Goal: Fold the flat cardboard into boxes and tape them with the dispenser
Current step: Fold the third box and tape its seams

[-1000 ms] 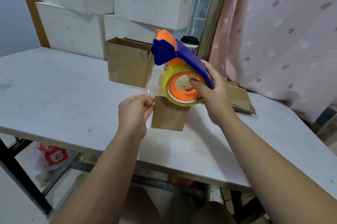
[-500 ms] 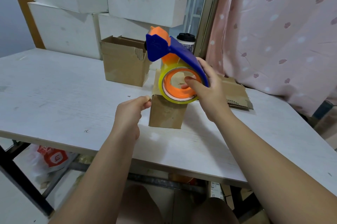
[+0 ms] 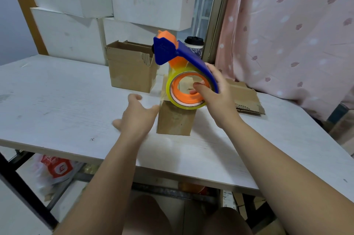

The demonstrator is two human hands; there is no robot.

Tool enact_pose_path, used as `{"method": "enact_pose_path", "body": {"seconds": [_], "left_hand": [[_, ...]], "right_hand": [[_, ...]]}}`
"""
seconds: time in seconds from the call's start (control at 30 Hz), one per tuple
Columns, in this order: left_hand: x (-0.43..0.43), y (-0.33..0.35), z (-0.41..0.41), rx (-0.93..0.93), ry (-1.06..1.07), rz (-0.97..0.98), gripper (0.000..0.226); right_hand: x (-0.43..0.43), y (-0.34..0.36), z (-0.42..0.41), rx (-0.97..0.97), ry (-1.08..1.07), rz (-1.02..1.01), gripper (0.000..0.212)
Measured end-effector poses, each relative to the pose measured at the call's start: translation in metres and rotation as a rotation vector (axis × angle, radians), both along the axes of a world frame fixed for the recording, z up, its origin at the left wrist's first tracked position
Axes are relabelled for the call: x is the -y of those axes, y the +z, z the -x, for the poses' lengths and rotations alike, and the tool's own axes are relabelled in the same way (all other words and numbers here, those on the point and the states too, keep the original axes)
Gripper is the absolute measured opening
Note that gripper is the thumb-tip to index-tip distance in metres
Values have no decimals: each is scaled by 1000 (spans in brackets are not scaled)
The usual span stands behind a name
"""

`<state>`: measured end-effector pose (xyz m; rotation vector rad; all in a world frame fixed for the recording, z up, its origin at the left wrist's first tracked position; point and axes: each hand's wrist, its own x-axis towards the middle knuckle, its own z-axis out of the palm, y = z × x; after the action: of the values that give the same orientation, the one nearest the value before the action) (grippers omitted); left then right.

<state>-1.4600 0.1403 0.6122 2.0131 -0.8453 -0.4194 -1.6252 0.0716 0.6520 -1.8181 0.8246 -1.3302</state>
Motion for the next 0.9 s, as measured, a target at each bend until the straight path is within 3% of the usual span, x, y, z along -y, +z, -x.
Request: {"method": "enact_pose_path", "body": {"seconds": [0.07, 0.2, 0.27, 0.33, 0.5, 0.6, 0.7, 0.9], "left_hand": [[-5, -4, -8, 148, -26, -51, 38], [-19, -11, 7, -89, -106, 461, 27], [-25, -10, 25, -120, -187, 604, 26], [-28, -15, 38, -125, -225, 608, 26], [-29, -33, 33, -10, -196, 332, 45], [-26, -24, 30, 105, -201, 423, 54], [-18, -12, 35, 168, -214, 535, 45], [-11, -7, 35, 296, -129, 518, 37]], "right_hand": [[0, -1, 0, 2, -3, 1, 56], [1, 0, -1, -5, -11, 4, 52], [2, -1, -1, -10, -12, 6, 54], [1, -1, -1, -16, -14, 12, 56], [1, -3, -1, -28, -31, 24, 50], [1, -2, -2, -28, -36, 28, 49], [0, -2, -2, -24, -38, 34, 50], [-9, -7, -2, 15, -57, 87, 55]]}}
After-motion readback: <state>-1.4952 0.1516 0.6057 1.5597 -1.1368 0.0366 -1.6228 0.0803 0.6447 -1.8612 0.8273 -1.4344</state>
